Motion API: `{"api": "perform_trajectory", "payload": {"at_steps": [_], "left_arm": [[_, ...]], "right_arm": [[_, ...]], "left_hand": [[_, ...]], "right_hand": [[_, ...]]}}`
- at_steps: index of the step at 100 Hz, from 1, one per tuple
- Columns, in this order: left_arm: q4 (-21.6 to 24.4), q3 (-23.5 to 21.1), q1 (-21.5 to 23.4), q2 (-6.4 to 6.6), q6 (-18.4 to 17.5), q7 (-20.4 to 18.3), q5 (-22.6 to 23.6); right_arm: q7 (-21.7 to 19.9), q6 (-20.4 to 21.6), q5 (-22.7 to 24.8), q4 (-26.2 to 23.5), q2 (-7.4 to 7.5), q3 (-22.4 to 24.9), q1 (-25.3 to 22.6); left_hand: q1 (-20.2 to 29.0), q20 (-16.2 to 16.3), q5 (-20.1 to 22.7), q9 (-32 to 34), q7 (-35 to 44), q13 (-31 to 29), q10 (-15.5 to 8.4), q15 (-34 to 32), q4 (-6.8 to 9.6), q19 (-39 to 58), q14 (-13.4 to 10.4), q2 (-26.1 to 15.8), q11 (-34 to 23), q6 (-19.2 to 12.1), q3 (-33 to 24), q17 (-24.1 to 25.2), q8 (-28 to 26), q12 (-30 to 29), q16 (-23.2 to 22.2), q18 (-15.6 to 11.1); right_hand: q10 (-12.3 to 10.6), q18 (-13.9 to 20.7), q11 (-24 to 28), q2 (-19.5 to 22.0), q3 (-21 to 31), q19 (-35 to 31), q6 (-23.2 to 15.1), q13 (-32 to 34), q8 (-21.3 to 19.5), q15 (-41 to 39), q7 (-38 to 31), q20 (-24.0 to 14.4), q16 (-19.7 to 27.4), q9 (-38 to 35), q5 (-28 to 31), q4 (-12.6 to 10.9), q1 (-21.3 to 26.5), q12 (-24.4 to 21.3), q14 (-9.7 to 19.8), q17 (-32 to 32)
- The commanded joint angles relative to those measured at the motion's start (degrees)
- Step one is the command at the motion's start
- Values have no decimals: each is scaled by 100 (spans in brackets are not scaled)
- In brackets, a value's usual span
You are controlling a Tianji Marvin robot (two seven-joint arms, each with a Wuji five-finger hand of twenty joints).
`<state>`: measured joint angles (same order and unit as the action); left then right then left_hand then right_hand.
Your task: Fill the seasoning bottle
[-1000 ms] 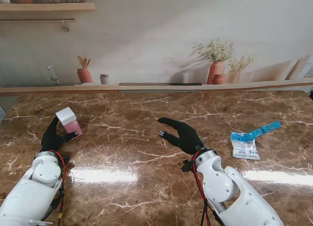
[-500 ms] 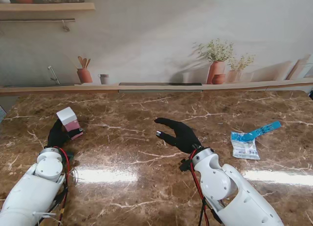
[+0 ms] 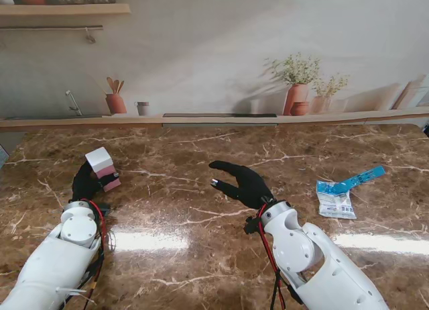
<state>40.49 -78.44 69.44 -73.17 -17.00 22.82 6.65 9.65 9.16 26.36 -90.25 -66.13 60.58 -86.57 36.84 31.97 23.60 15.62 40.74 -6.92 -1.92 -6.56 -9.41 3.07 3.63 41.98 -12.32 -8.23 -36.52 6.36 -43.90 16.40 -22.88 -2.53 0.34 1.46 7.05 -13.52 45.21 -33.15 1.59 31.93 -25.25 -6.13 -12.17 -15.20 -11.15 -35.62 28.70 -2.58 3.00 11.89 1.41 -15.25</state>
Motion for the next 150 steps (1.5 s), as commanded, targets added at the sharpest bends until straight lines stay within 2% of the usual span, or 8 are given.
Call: {"api": "perform_trajectory", "payload": {"at_steps": [1,12,28,43,83,98,116,150], "left_arm": [[184,59,84,-110,-17,118,35],[566,82,228,-85,43,243,130],[1465,111,602,46,198,59,236],[2303,250,933,179,297,-293,326],[3597,1145,1259,373,215,-1220,104],[3722,1526,1196,408,177,-1560,-113],[3966,1837,1200,468,266,-1901,-243],[4219,2144,1130,621,472,-2418,-40]], "right_arm": [[-86,-85,-2,-13,-10,4,-34],[-64,-178,24,-44,-13,28,-62],[47,-452,61,-105,-39,64,-108],[96,-757,142,-245,-47,103,-176],[-202,-1405,898,-778,96,307,-316],[-469,-1538,1082,-960,164,416,-351],[-1014,-1402,1275,-1263,292,657,-432],[-2176,-1079,1181,-1635,502,883,-329]], "left_hand": [[735,910,981,465,1106,-472,-364,-111,-96,1041,-135,-394,-250,-685,82,-192,-801,-110,-77,447],[1329,1251,1251,1570,1527,-1465,-374,-329,-43,1499,-248,-667,-409,-830,370,-391,-1217,-213,-91,780],[1337,1440,1324,3588,1788,-2985,-33,-1066,-64,3022,109,-760,-794,-845,23,-583,-1695,14,-609,1100],[1246,1044,1332,5413,1935,-3926,-87,-1894,-78,4387,425,-649,-2,-856,-250,-742,-1707,2116,-1360,1192],[1254,962,1357,5308,1623,-4018,-68,-2258,-35,4930,539,-305,-548,-670,-501,-881,-1156,3101,-1862,977],[1393,821,1965,5228,1268,-3930,89,-2213,-54,4962,616,-533,-460,-427,-500,-827,1142,3308,-1977,942],[1488,740,2732,4865,922,-3643,288,-2261,-34,4874,764,-986,-549,-52,-507,-749,2713,3839,-2143,784],[1918,569,2709,4220,764,-3016,464,-2543,5,4517,1098,-1702,-669,211,122,-461,2731,4685,-2759,678]], "right_hand": [[-162,61,6,-76,85,-78,-176,33,-59,-28,-7,-74,-51,-32,17,102,-4,85,136,22],[-161,54,12,-70,87,-88,-176,46,-61,-33,-10,-78,-53,-44,28,106,8,87,125,9],[-138,-43,69,-56,125,-176,-159,182,-73,-138,-39,-126,-118,-134,78,102,73,118,-13,-48],[-118,-157,104,-169,232,-376,-144,289,-88,-233,-65,-269,-242,-170,76,125,134,171,-77,-74],[-65,-331,188,-1223,432,-728,102,523,-137,-387,-14,-639,-537,-90,-213,467,792,388,-136,-245],[-9,-409,213,-1571,40,-789,294,428,-183,-389,78,-870,-646,145,-475,552,1194,542,-165,-218],[42,-486,139,-2039,-673,-731,533,176,-169,-323,318,-1080,-701,569,-915,493,1305,636,-260,-154],[184,-548,250,-2256,-465,-678,905,64,-411,-383,412,-1522,-853,1127,-1490,613,822,929,-367,-184]]}}
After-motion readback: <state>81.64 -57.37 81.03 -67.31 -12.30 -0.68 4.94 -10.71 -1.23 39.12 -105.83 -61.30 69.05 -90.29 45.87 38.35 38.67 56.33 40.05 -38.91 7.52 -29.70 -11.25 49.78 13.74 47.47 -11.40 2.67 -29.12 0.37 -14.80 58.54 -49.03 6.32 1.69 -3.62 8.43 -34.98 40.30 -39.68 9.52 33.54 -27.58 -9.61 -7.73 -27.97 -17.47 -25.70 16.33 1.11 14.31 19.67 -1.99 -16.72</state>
